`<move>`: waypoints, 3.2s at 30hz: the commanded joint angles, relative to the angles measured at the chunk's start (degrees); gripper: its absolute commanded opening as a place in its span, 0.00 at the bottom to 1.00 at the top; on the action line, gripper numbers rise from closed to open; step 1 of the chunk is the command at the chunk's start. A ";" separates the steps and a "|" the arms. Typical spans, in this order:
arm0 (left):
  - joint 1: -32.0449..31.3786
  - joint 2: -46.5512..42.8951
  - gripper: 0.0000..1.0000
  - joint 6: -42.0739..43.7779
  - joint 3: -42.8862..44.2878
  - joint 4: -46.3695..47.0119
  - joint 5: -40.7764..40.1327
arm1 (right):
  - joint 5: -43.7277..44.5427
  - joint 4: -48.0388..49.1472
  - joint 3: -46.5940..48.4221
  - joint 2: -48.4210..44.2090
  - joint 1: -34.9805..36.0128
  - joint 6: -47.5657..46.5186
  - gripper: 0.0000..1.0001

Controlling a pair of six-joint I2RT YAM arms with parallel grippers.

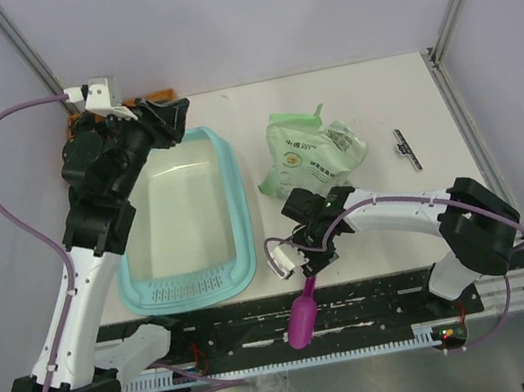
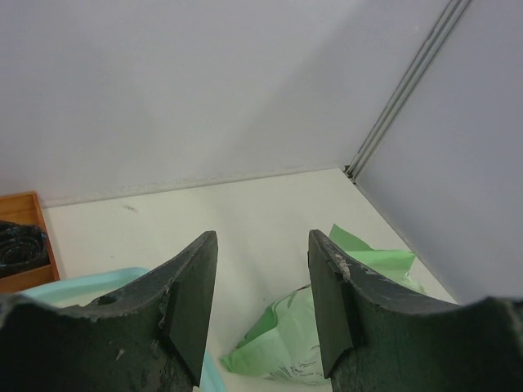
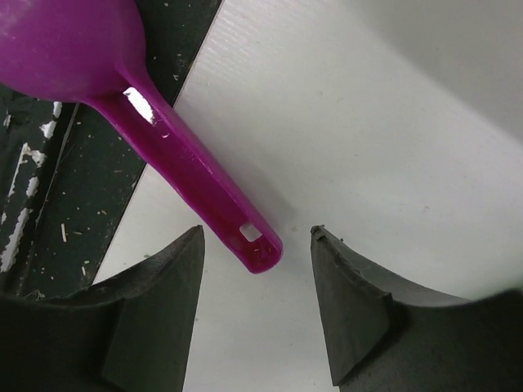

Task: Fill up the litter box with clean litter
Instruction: Pick up the spatula from the center of the board.

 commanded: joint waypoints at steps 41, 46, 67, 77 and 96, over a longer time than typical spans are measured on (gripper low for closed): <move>0.14 14.38 0.62 3.37 12.67 7.16 18.44 | 0.59 -38.28 21.57 -12.22 -13.12 13.95 0.02; 0.15 17.89 0.63 3.70 16.83 8.61 21.51 | -0.23 -47.63 30.62 -13.66 -19.84 12.51 0.02; -0.21 12.42 0.70 23.88 6.44 7.55 28.83 | -14.98 -59.36 80.91 8.44 -29.20 28.33 0.02; 0.74 14.62 0.72 11.28 11.79 -0.61 30.35 | -2.29 -36.46 67.90 1.51 -35.29 34.51 0.02; 1.54 40.67 0.54 -42.30 28.14 30.85 58.77 | 25.20 34.45 6.03 -32.29 -34.37 -1.50 0.02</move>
